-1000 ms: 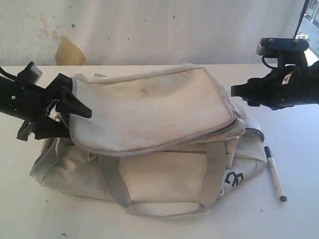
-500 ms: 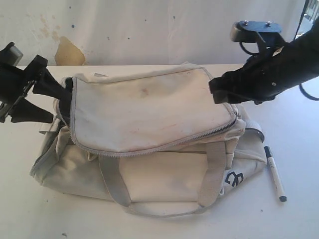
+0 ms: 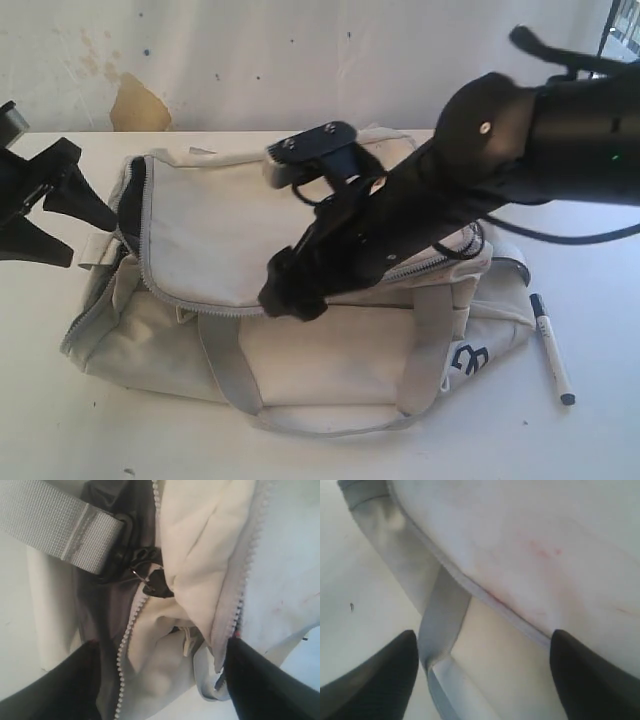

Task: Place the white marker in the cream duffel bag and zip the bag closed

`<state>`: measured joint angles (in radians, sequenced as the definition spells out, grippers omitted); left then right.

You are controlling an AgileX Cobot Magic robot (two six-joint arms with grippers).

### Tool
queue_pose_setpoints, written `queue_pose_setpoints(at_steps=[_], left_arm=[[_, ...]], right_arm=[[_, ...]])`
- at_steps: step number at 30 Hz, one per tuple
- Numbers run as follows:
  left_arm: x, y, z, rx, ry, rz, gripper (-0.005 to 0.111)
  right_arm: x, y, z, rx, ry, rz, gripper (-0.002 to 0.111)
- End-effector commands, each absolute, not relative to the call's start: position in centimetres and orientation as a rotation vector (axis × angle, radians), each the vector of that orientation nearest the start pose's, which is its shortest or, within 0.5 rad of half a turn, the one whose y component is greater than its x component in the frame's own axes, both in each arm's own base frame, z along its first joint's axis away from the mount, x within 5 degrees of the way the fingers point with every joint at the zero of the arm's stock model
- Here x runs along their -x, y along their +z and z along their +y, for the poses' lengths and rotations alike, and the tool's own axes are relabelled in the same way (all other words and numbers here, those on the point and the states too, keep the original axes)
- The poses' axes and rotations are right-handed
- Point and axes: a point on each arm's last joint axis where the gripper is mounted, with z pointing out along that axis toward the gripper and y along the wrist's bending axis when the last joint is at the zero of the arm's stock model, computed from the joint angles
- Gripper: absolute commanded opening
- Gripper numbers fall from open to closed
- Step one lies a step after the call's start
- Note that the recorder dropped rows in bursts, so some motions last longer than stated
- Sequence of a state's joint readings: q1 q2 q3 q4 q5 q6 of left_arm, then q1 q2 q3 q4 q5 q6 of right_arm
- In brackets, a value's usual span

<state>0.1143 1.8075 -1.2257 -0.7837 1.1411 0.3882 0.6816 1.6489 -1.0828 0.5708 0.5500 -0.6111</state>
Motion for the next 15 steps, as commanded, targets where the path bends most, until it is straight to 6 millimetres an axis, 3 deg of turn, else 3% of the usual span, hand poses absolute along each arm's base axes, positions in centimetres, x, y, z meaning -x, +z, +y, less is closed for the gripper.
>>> queue_pose_setpoints(at_steps=[1,7,15], left_arm=[[-34.6,22.1,-1.5,0.119,-0.965,2.857,0.076],[-34.6,22.0,-1.4,0.133,-0.944,2.864,0.076],[-34.7,22.0,-1.4,0.14,-0.932,2.854,0.076]], right_arm=[[-24.3,22.7,26.3,1.16,0.553,2.202,0.068],[-23.8,20.6,29.9,1.276,0.416,1.954,0.068],[-22.8,18.5,32.1,1.485,0.267,1.727,0.068]])
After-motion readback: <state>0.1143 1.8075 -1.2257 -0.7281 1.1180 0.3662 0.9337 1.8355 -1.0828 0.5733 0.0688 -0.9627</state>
